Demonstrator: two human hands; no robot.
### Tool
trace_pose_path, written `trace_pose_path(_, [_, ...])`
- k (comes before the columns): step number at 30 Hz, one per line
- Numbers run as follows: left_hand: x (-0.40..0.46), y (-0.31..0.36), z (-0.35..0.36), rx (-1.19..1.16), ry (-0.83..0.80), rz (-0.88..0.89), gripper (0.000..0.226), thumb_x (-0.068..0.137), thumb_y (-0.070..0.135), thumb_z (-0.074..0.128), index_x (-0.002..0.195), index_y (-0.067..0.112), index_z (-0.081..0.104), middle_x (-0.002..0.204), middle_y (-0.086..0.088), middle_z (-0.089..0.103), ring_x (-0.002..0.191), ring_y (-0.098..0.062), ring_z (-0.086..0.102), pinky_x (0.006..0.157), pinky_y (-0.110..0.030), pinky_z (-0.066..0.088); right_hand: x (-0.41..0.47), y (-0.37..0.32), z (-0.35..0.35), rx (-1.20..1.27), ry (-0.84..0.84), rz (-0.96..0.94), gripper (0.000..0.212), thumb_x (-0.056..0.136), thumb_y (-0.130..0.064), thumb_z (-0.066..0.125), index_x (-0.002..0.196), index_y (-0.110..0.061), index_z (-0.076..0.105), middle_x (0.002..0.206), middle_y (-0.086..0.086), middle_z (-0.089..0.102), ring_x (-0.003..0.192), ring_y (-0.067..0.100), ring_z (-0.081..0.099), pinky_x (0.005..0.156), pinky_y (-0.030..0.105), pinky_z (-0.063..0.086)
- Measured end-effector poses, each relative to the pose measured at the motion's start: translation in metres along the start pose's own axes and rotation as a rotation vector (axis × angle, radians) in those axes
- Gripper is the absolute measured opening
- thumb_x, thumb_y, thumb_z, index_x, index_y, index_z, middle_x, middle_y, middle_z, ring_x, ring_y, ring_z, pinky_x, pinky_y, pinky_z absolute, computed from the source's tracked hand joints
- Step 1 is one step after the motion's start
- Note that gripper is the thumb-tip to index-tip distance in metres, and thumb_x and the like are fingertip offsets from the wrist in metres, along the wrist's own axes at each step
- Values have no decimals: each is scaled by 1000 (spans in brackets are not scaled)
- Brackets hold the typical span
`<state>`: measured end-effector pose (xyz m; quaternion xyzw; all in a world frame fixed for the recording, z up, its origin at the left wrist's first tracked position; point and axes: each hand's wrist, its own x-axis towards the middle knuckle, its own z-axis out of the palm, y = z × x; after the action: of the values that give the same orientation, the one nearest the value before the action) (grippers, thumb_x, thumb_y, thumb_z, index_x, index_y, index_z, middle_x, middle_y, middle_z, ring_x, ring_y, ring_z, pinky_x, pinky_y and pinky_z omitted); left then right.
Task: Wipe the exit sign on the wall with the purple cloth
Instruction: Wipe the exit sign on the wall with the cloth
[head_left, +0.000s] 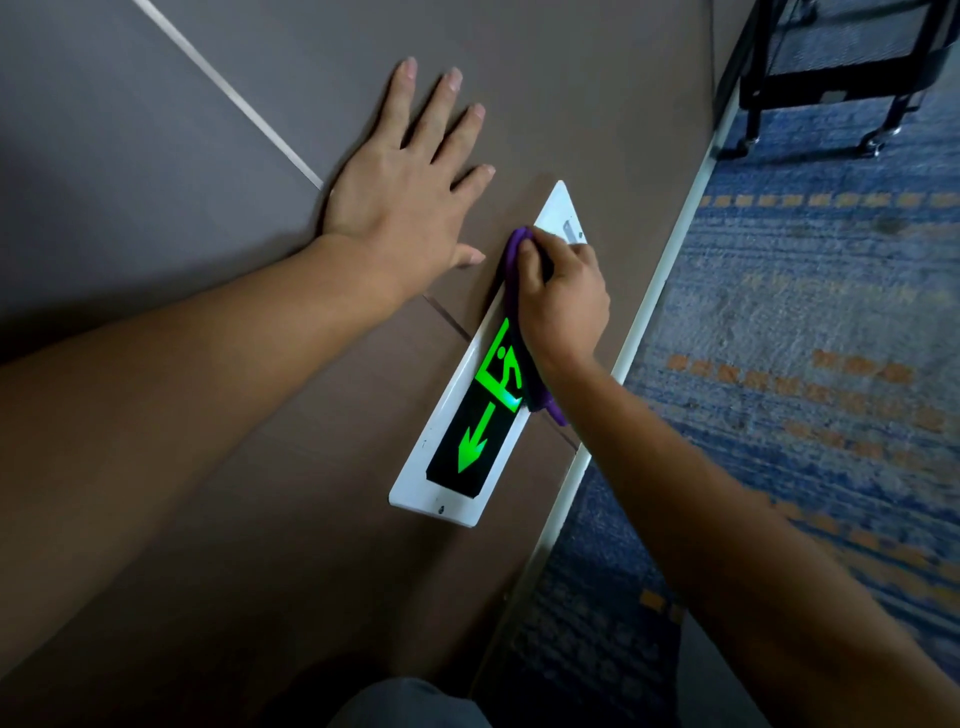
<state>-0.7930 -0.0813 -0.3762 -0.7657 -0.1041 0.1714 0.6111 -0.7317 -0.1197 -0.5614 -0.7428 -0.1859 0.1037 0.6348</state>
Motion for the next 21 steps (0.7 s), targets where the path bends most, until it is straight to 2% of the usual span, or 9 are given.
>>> trace_pose_path(4, [-2,0,-1,8,12,-5,87,95,76,8,167,29,8,176,-16,-2,162,-44,-5,128,-65,3,-54,-3,-1,30,-30,-24,32,104,-46,53,131,-39,68,113,-4,62,91,15,64,75,27,44])
trace_pose_path(7, [-3,0,-3,7,16,-8,87,95,77,10,167,29,10,176,-16,0,162,-43,-4,128,-64,4,-81,-6,-1,57,-47,-15,32,104,-44,55,133,-36,67,110,-5,59,84,6,54,73,26,43])
trace_pose_path(13, [-7,-1,-2,-42,39,-32,88,96,75,27,167,24,18,175,-16,5,162,-41,2,129,-62,5,-112,-5,-9,57,-116,-68,33,104,-41,59,135,-33,67,112,-2,62,96,16,64,78,30,50])
trace_pose_path(18, [-24,7,-4,-34,5,21,85,99,70,29,166,19,20,175,-14,11,162,-42,3,128,-66,5,-97,2,-18,75,-166,-108,30,101,-42,61,128,-32,69,106,-4,65,94,14,63,80,33,54])
trace_pose_path(21, [-39,6,-4,-27,19,33,80,101,66,27,166,18,22,174,-14,15,161,-43,6,126,-69,8,-61,4,-22,144,-109,2,28,99,-39,62,125,-29,68,113,-3,70,101,13,64,88,32,52])
